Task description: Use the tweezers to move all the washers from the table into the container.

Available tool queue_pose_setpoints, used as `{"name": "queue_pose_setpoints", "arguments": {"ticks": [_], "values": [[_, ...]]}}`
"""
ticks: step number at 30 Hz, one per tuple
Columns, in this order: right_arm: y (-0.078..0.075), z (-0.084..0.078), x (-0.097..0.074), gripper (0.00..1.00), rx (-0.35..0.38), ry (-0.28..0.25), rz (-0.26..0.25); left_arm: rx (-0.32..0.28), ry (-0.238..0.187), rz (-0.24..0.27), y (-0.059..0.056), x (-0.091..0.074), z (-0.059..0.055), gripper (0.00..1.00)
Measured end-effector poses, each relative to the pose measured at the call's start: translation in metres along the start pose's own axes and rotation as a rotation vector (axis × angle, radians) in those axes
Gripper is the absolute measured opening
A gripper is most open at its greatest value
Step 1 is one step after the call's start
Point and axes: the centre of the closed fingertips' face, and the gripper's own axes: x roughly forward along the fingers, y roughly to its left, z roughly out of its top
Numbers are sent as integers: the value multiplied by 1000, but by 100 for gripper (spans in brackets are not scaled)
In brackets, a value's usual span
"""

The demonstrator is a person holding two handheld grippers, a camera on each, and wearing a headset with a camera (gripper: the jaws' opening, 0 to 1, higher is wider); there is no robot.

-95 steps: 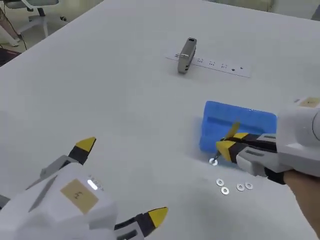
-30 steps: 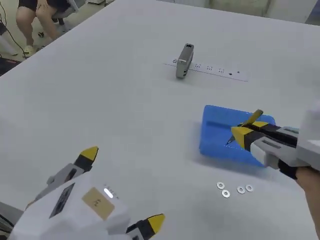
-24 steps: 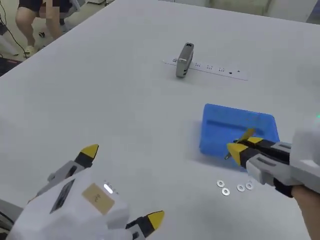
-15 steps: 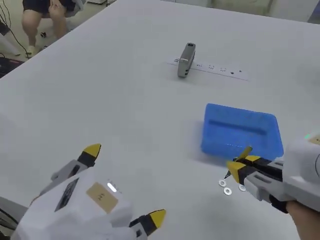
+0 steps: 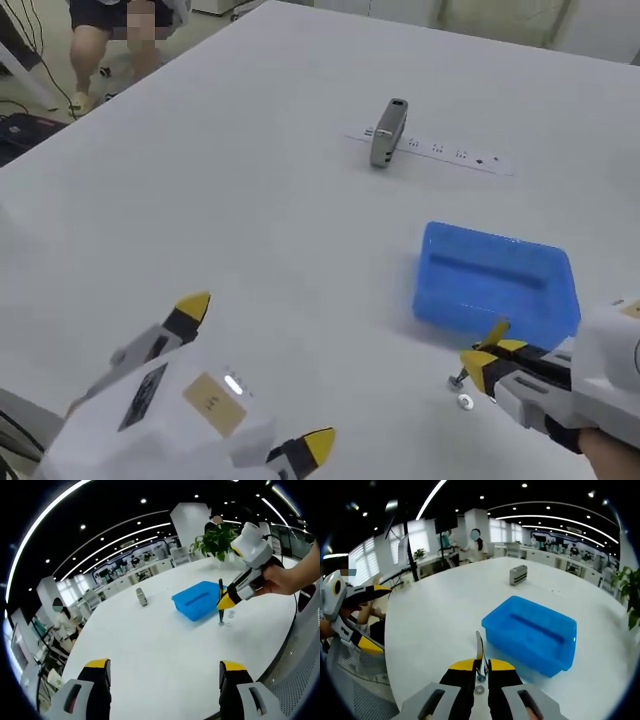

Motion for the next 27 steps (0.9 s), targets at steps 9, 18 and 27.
{"name": "queue_pose_setpoints", "arguments": {"ticks": [9,18,27], "values": [[1,-2,0,4,-15,-1,-1,14,0,3,0,0,0,91],[1,-2,2,3,-33,23,2,15,-9,6,0,-1,2,91],[1,-1,4,2,-39,39,-2,2,-21,12,3,-1,3,94]]}}
